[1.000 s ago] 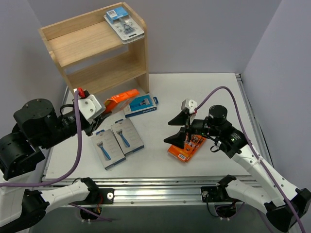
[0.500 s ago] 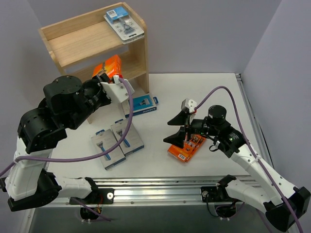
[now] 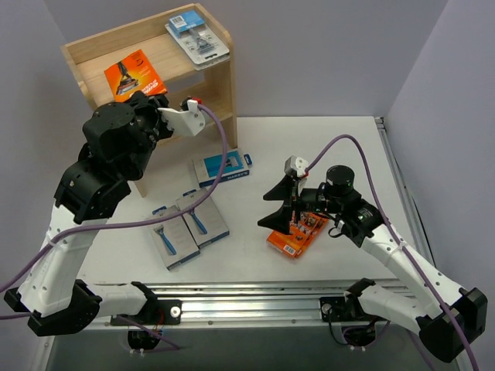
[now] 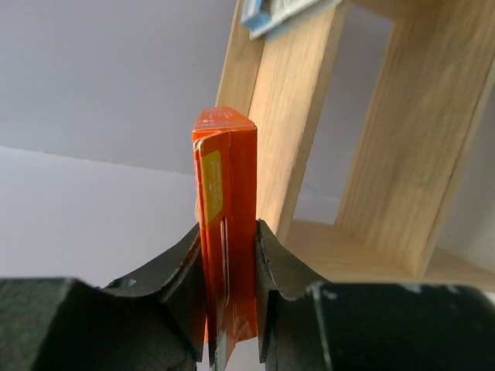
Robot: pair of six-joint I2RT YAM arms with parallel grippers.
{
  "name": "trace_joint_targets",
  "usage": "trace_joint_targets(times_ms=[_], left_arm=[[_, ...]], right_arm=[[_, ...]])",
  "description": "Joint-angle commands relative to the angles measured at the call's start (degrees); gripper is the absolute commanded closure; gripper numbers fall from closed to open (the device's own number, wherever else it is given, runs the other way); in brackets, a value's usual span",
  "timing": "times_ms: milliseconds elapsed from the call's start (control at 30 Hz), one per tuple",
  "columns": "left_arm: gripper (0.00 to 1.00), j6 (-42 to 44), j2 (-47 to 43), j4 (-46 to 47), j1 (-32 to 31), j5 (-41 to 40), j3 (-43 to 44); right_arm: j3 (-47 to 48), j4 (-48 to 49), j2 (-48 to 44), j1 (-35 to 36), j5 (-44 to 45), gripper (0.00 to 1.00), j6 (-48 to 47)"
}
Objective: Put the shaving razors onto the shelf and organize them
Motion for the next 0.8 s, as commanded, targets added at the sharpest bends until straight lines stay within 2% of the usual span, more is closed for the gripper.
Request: trace_joint_targets(times_ms=[0,167,433,733,767], left_arm=[[0.98,2.86,-2.02,7.67,7.03,6.68,-3.67],[0.98,2.68,-2.37,10.4,14.0,14.35,-8.94],[0.97,2.42,1.84,12.33,21.47,22.35,-7.9],[0.75,1.72,4.92,18.47,26.13,23.76,-11.05],[0.7,1.54,5.1,19.01,26.4,23.76,-11.23]], right_arm=[[-0.71,4.0,0.16,-0.46,-2.23,0.2,1.51],[-0.97,4.87,1.39,-0.46,-3.11,0.2,2.12],[-0.8,5.05,3.32,-0.46,-3.55,0.2,2.39],[-0.97,5.4,4.2,-0.64,-3.64,0.2,2.47],[-1.06,5.49,4.2,-0.64,-3.72,0.2,2.47]])
